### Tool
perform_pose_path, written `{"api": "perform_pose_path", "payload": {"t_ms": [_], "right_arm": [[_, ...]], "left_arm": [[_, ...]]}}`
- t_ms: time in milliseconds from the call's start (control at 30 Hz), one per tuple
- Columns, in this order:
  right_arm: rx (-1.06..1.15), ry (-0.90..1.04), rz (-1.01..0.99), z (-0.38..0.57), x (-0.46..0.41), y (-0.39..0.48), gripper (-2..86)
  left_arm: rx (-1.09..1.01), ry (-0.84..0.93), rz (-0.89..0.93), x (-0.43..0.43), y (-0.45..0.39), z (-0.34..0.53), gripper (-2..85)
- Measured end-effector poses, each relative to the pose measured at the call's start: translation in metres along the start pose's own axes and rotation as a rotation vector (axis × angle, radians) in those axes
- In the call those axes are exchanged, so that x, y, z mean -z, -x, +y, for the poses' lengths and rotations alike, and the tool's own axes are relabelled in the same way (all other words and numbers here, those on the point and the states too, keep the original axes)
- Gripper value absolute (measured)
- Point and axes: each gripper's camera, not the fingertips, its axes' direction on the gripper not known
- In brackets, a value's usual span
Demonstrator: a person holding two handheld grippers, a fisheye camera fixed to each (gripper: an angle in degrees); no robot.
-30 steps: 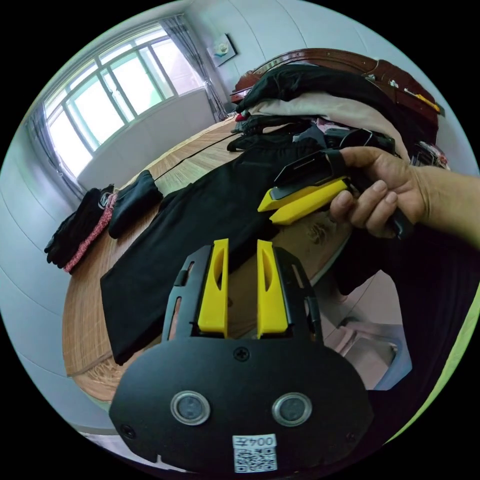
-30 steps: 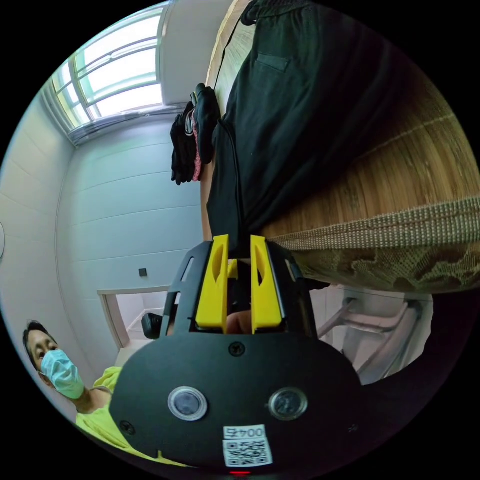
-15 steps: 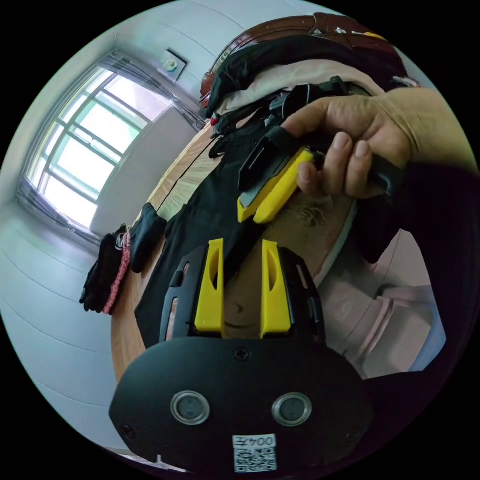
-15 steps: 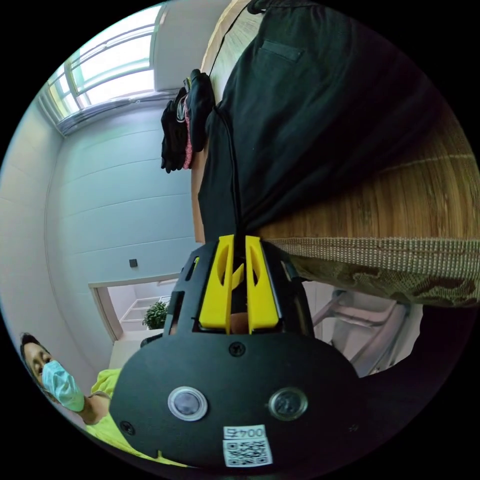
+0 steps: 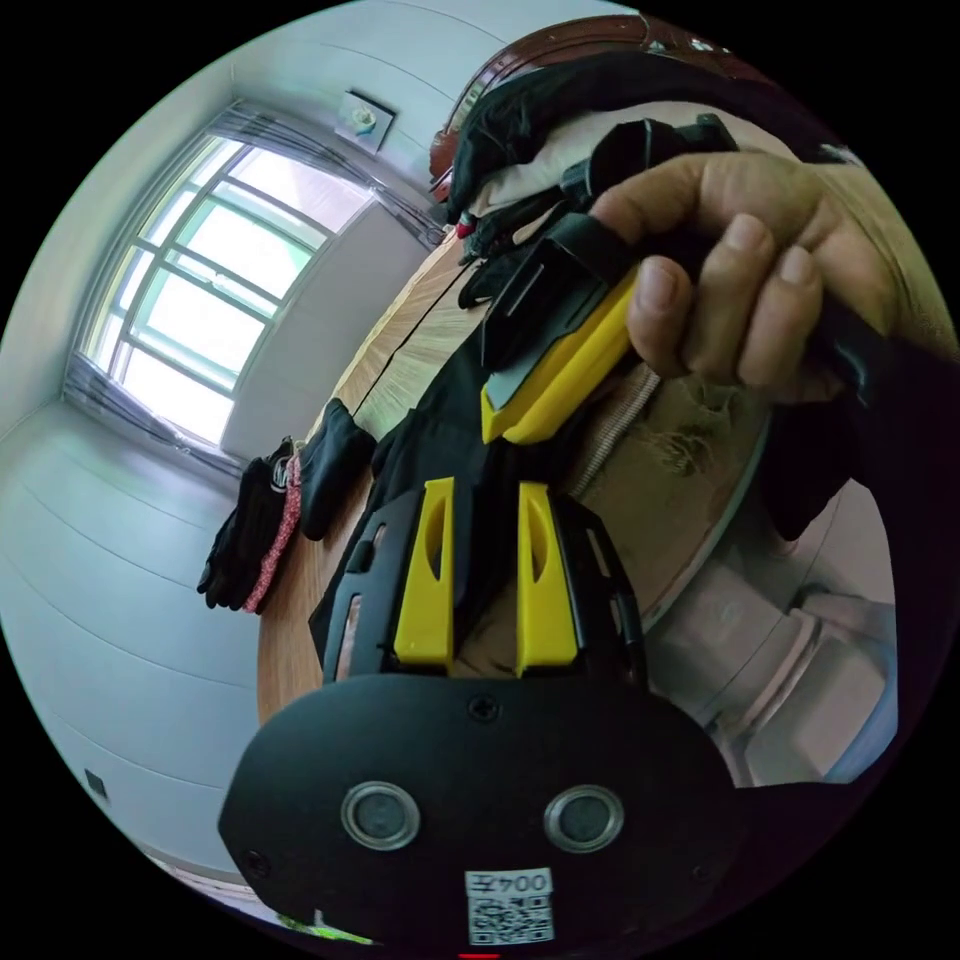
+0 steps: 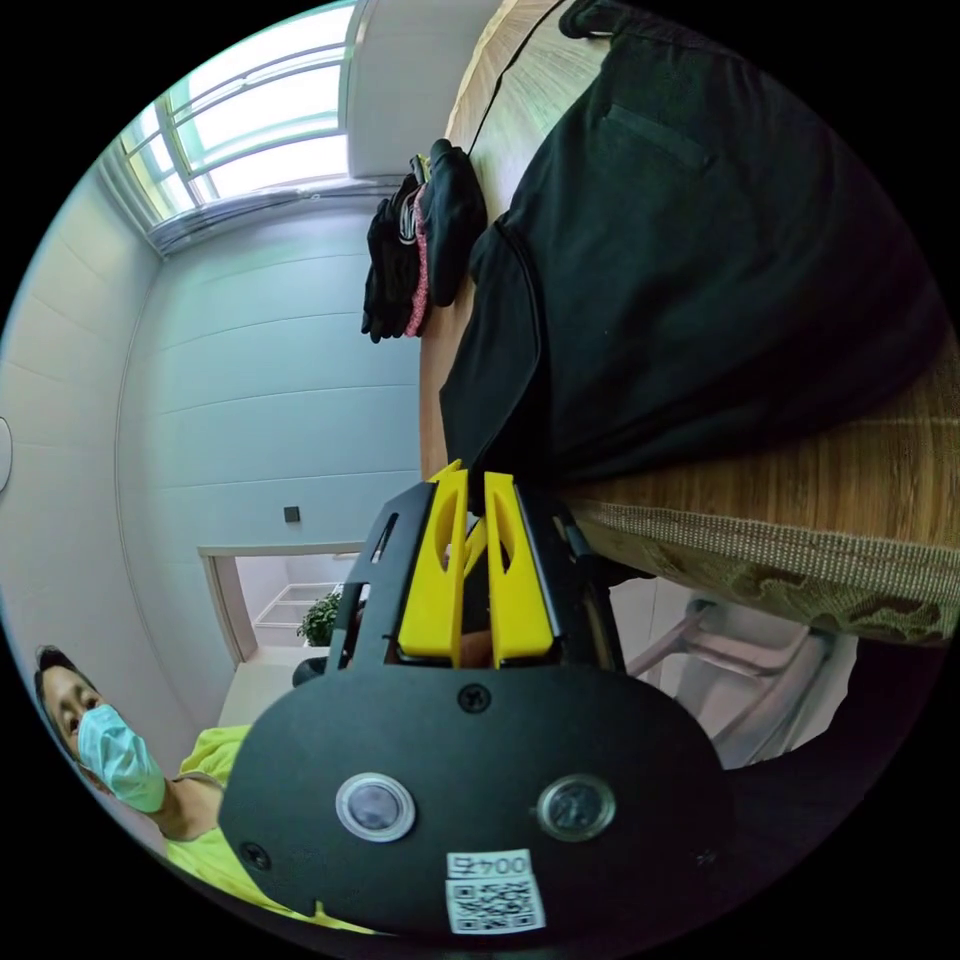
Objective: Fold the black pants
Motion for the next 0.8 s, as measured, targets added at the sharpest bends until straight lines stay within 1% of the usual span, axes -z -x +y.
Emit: {"api": "perform_pose_path", "payload": {"t_ms": [167,300,367,400,433,467,533,633,700,800], "right_arm": [[0.030,0.004,0.015,-0.009,-0.014,0.009,3.8],[0.050,0.006,0.026,-0.016,-0.026,0.015,3.8],[0.070,-0.026,0.007,-0.020,-0.027,0.018,3.4],[0.064,-0.044,0.011,-0.021,-0.026,0.018,4.0],[0.059,-0.080,0.019,-0.023,-0.024,0.017,5.1],[0.054,-0.114,0.012,-0.026,-0.021,0.015,7.3],[0.051,-0.143,-0.018,-0.033,-0.021,0.012,10.4],[0.043,-0.121,-0.066,-0.053,-0.034,0.013,14.5],[0.035,-0.083,-0.062,-0.072,-0.049,0.017,15.9],[0.010,-0.040,-0.017,-0.113,-0.076,0.023,16.3]], "left_arm": [[-0.026,0.029,-0.007,-0.019,0.005,0.005,7.9],[0.005,0.075,0.028,-0.041,0.018,0.020,4.1],[0.083,0.070,0.074,-0.046,0.033,0.031,3.2],[0.164,0.058,0.112,-0.047,0.049,0.041,2.8],[0.259,0.043,0.179,-0.050,0.068,0.053,2.6],[0.310,0.035,0.218,-0.052,0.078,0.060,2.5],[0.528,0.015,0.366,-0.065,0.118,0.093,2.1],[0.714,-0.014,0.480,-0.081,0.149,0.135,1.8],[0.722,-0.027,0.473,-0.084,0.153,0.150,1.6],[0.668,-0.031,0.430,-0.086,0.146,0.166,1.5]]}}
